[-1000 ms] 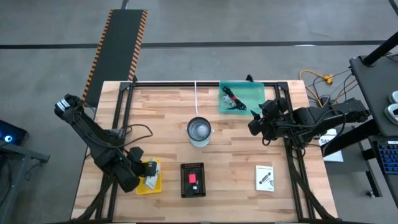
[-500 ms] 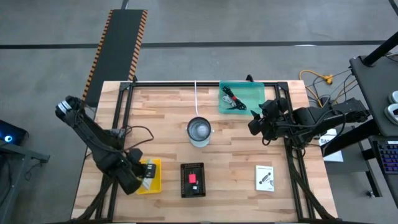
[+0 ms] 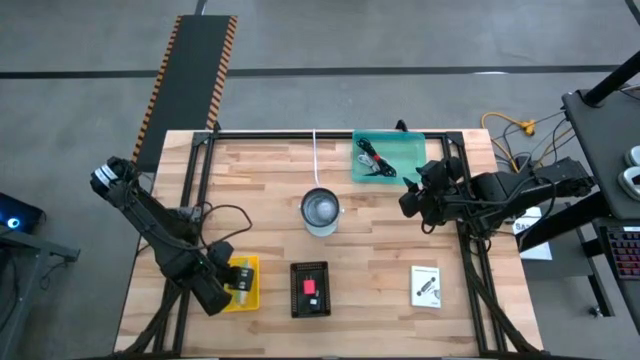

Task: Pick and place items into bin
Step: Put the left card reader box into the yellow bin, then put the card reader box into the yellow bin

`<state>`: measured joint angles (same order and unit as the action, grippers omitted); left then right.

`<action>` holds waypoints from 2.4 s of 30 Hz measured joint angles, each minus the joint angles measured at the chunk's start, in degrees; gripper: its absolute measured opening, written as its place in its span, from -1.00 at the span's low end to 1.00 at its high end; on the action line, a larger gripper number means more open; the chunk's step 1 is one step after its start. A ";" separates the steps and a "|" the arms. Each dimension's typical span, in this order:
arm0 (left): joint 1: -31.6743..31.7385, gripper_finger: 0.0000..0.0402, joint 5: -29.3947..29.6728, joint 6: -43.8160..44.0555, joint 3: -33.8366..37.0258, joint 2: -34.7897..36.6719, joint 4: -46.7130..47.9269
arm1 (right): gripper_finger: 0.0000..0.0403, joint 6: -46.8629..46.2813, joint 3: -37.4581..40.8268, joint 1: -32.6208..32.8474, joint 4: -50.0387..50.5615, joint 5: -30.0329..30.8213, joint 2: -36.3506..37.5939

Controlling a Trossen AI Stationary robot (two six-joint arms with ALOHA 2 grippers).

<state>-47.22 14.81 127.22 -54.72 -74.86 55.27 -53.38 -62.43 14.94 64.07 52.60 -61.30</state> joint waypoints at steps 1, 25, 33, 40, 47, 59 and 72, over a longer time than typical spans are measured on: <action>-0.02 -0.42 0.02 -0.34 0.02 0.02 -0.12 | -0.04 -0.05 0.00 0.00 0.00 0.00 0.00; 0.02 -0.08 36.17 -21.82 -0.50 15.83 -5.60 | -0.04 -24.42 2.44 0.86 4.04 -41.47 0.00; 0.02 -0.08 38.18 -24.70 -0.15 17.59 -5.34 | -0.04 -46.19 11.90 12.76 6.07 -58.32 -0.06; 0.02 -0.08 38.14 -24.53 -0.17 17.49 -5.54 | -0.04 -66.06 16.69 26.59 3.70 -64.96 -0.07; 0.02 -0.08 38.11 -24.47 -0.17 17.54 -5.56 | -0.04 -70.54 17.73 32.72 -0.52 -64.12 -4.51; 0.02 -0.08 38.05 -24.11 -0.17 17.52 -6.87 | -0.04 -68.74 17.75 33.33 -11.96 -62.97 -18.52; 0.02 -0.08 37.49 -24.11 -0.31 17.61 -7.30 | -0.19 -68.70 17.75 33.33 -14.82 -62.73 -24.68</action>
<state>-47.20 52.30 103.11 -55.02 -57.25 47.97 -122.07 -44.69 48.27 49.25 -10.13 -85.97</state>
